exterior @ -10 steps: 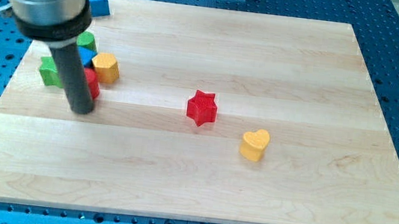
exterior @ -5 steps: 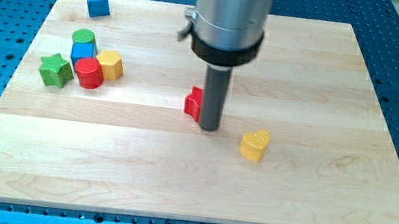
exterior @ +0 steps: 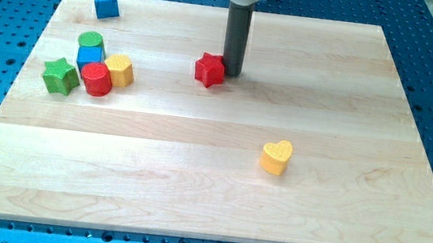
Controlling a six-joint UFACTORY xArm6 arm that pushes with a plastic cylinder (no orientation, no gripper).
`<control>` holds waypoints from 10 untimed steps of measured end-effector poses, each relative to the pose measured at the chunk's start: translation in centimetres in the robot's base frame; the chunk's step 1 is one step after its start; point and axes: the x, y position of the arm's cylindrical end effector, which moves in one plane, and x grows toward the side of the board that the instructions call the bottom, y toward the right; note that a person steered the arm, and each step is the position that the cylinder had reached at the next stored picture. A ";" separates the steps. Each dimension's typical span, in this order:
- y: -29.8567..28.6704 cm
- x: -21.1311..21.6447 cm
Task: Place the red blocks and the hexagon in a diagonal row
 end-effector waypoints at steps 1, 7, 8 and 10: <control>-0.7 0.0; -5.8 -1.4; -8.3 -2.7; -13.3 -0.4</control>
